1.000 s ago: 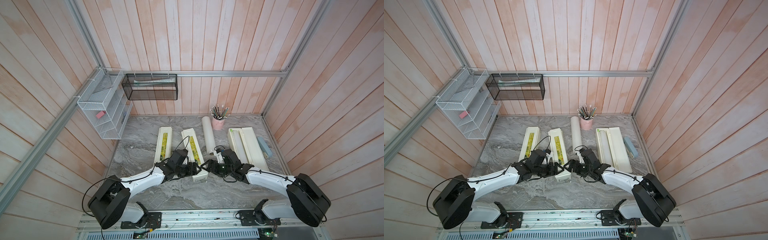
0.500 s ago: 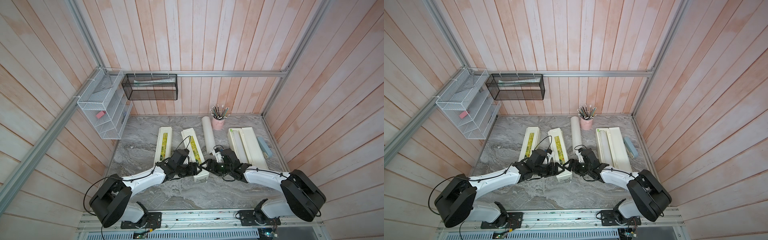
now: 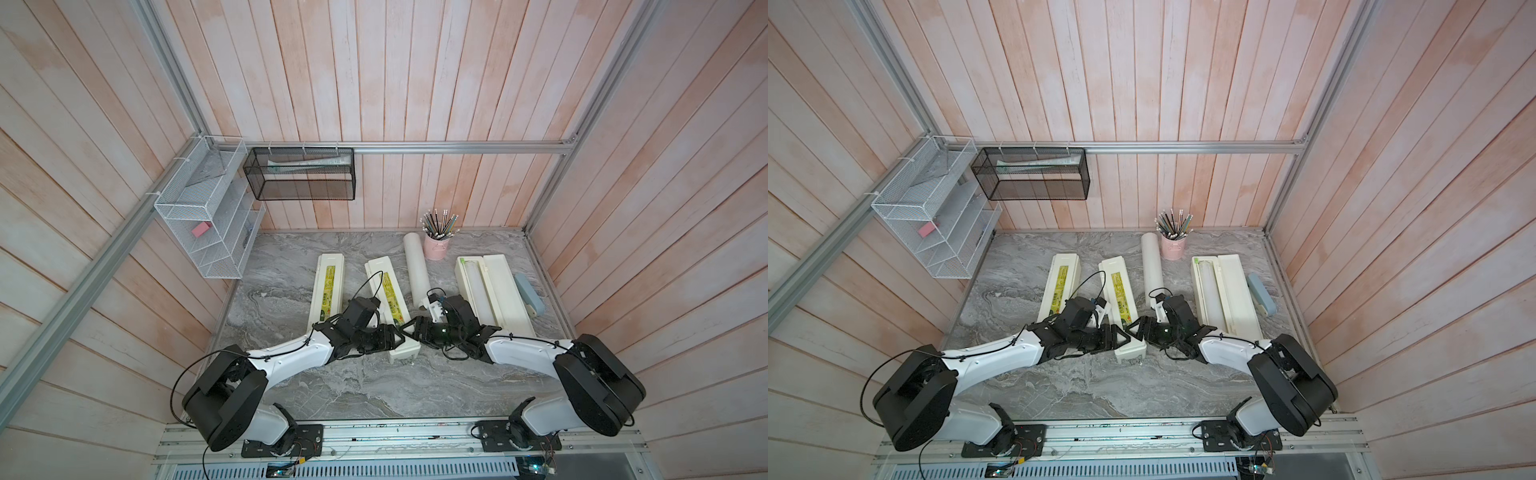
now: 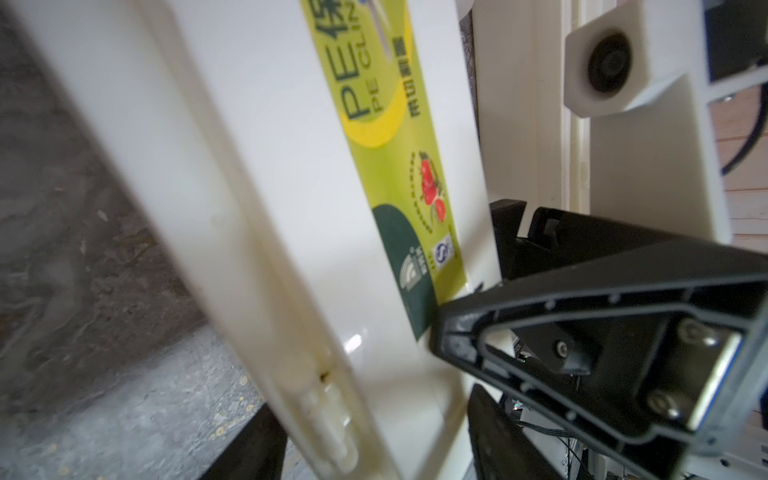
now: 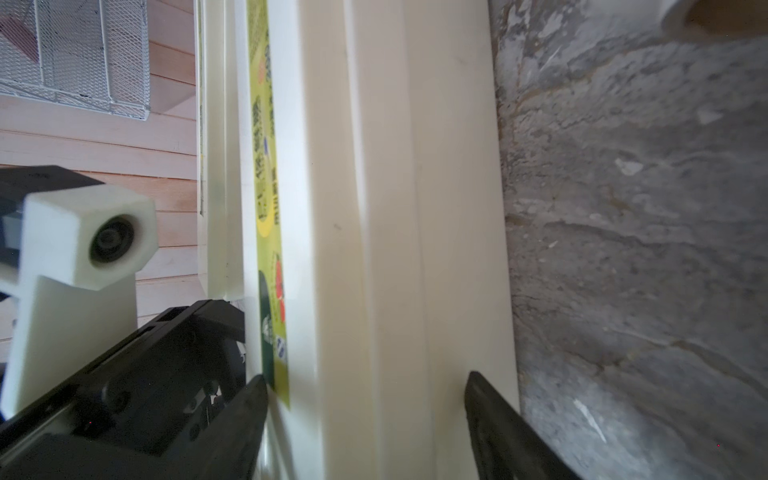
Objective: Put plastic wrap rolls into dispensers
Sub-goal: Close the lid on the plastic wrap cutting box.
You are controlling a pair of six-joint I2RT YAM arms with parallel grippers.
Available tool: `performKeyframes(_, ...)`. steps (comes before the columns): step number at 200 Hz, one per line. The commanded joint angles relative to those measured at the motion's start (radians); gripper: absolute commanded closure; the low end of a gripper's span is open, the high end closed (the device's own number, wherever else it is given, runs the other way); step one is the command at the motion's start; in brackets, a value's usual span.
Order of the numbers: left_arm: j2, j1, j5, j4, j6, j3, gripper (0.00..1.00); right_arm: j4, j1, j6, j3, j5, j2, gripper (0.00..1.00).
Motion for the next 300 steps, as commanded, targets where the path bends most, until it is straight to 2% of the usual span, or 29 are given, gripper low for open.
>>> performKeyframes(1, 0.051, -0.018, -0.011, 0.011, 0.033, -0.021, 0.32, -0.067, 0.027, -0.008, -0.014, -0.064, 0.048, 0.27)
performKeyframes(67, 0.101, -0.052, -0.019, 0.049, -0.032, -0.092, 0.32, -0.101, 0.032, -0.003, -0.022, -0.056, 0.073, 0.35)
performKeyframes(182, 0.112, -0.076, -0.047, 0.034, -0.037, -0.131, 0.33, -0.105, 0.046, 0.012, -0.071, -0.042, 0.079, 0.36)
performKeyframes(194, 0.114, -0.079, -0.043, 0.031, -0.034, -0.133, 0.29, -0.104, 0.046, 0.014, -0.073, -0.044, 0.08, 0.32)
performKeyframes(226, 0.091, -0.085, -0.032, 0.003, -0.032, -0.127, 0.25, -0.104, 0.049, 0.021, -0.082, -0.043, 0.066, 0.34)
performKeyframes(251, 0.077, -0.086, -0.025, 0.003, -0.036, -0.128, 0.25, -0.099, 0.049, 0.026, -0.079, -0.047, 0.065, 0.37)
performKeyframes(300, 0.109, -0.108, 0.0, 0.008, -0.056, -0.14, 0.25, -0.095, 0.049, 0.041, -0.084, -0.046, 0.069, 0.37)
